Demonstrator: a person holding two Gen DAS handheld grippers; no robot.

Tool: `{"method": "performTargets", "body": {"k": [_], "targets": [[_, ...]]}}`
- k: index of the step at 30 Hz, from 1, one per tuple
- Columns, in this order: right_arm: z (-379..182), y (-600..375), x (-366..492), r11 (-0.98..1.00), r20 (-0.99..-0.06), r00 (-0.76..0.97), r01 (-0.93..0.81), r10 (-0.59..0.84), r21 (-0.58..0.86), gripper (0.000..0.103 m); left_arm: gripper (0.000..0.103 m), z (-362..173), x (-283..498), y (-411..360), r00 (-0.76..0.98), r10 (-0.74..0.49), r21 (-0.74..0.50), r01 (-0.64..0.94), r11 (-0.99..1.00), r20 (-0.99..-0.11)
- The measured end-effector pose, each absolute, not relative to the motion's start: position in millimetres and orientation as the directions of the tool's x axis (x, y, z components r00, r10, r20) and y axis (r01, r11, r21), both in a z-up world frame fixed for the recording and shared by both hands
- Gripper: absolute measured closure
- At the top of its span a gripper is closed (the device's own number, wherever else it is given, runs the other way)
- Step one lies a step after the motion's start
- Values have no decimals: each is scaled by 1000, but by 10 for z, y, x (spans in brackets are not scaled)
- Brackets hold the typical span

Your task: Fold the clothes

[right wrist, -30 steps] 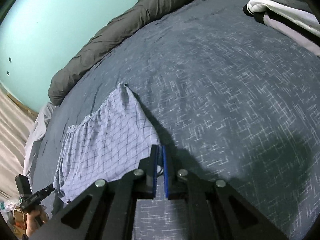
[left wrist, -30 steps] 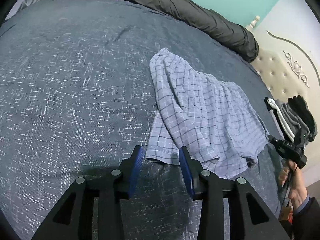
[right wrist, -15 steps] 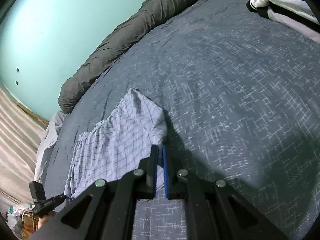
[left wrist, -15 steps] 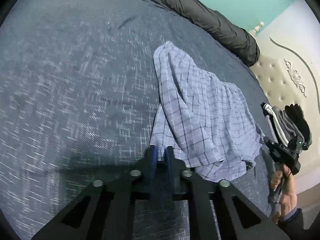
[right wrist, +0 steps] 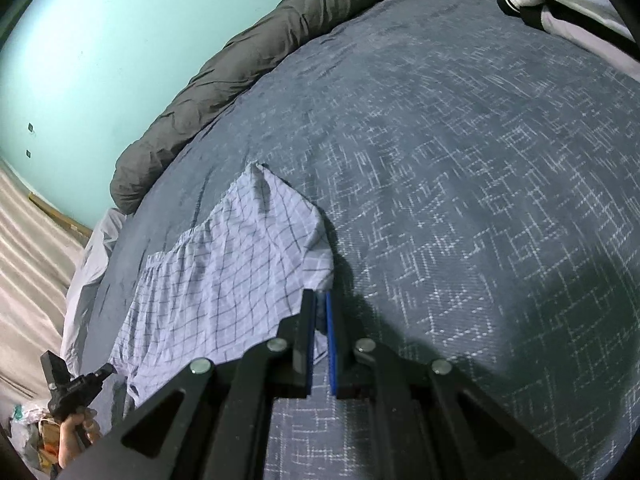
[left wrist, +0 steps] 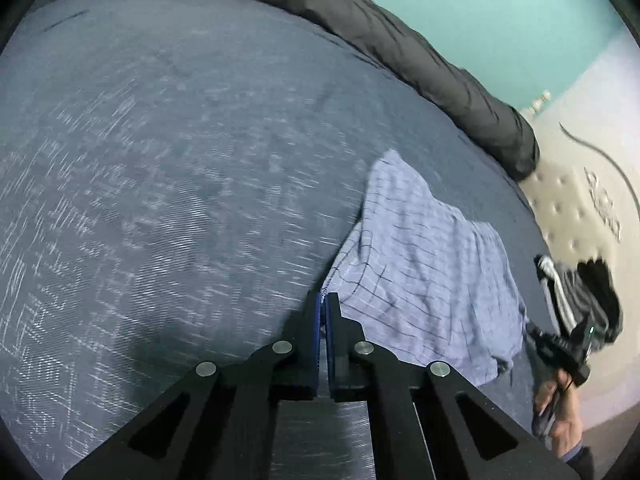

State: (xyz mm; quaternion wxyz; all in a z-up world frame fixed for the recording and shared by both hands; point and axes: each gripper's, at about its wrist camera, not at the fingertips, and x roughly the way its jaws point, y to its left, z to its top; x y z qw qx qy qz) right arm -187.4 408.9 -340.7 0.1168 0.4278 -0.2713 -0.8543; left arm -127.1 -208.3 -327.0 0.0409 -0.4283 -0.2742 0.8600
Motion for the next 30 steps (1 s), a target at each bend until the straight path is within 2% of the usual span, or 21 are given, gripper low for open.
{"method": "performTargets", "body": {"k": [10,16,19,20,21,22,24,30], "targets": [[-3457,4314,-1900,-802,-668,-619,-101,-412,588,98,101,-3342,-1300,-2278,-635,300,-538,217,-814,-712],[-3520,4311,-1979,-811,-703,-580,-119,-412,573,98,101,-3533,-1369,-2334,-595,333,-566,257,-783,-731],[-3523,4346,-1995,-791,-699,-576,-139,-424,595,97,101,-3513,-1406,-2243,-585,308,-522,238,-819,-750],[-3513,4368,-1995,-786,-698,-578,-150,-423,600,95,101,-3497,-1411,-2227,-584,301,-511,234,-827,-754],[-3490,4395,-1991,-784,-698,-586,-163,-412,599,86,101,-3481,-1417,-2211,-584,293,-501,230,-835,-757],[-3458,4421,-1986,-782,-696,-596,-171,-402,599,72,101,-3477,-1422,-2203,-584,293,-500,229,-835,-757],[-3371,4435,-1979,-790,-688,-618,-169,-380,589,55,101,-3482,-1429,-2193,-583,293,-500,231,-835,-758],[-3229,4215,-2067,-887,-735,-601,-93,-313,453,53,101,-3512,-1423,-2197,-577,292,-497,233,-836,-763]]}}
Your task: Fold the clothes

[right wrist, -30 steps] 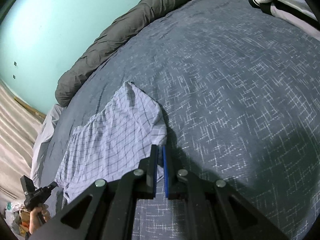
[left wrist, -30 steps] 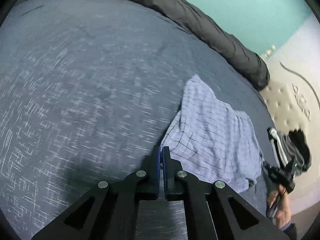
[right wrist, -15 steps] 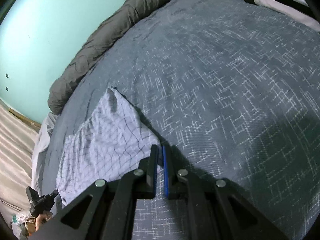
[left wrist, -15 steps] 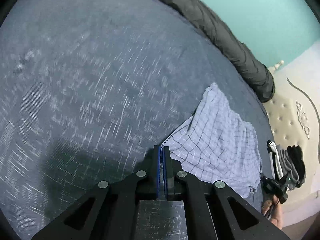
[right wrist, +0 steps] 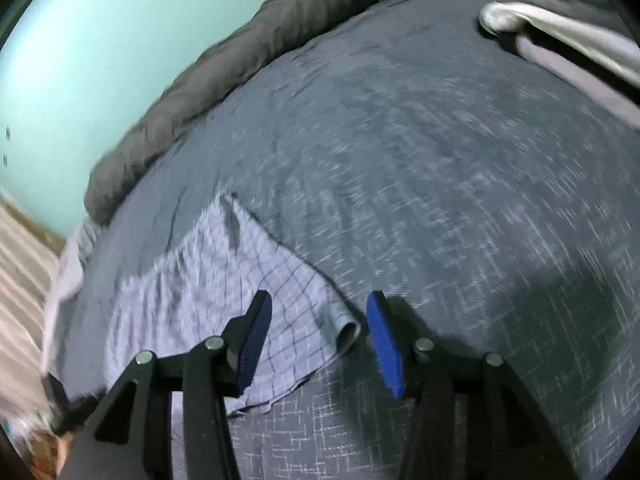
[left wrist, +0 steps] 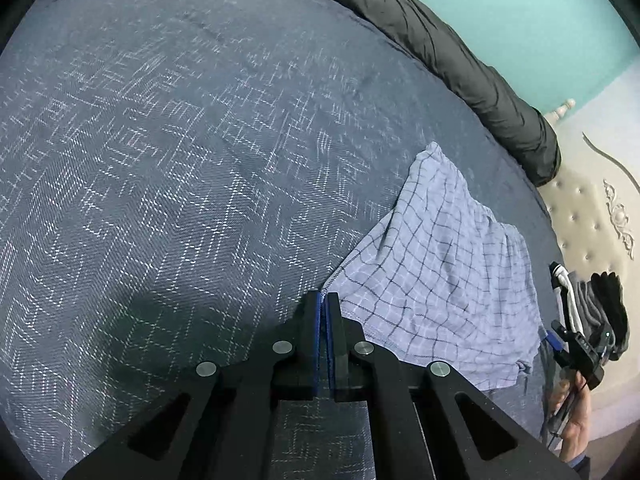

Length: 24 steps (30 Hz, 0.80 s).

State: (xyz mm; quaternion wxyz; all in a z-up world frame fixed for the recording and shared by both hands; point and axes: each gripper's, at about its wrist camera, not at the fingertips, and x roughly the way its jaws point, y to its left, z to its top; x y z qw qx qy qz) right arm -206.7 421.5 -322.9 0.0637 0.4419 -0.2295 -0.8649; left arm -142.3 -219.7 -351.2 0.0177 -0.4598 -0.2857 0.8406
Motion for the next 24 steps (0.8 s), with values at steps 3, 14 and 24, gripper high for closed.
{"method": "performTargets", "body": {"k": [3,14,24], "targets": [[-3354,4228,-2078,-888,-755,-574,-97,-319,449,56,101,-3521,-1424,-2195,-574,292,-494,233,-837,-765],[-3453,4550,-2028,-809,-690,-610,-130,-390,573,101,101,-3493,-1417,-2189,-606,269,-496,245,-833,-749],[-3455,4575,-2093,-810,-692,-636,-174,-341,560,101,101,-3534,-1446,-2213,-600,272,-503,256,-826,-752]]}}
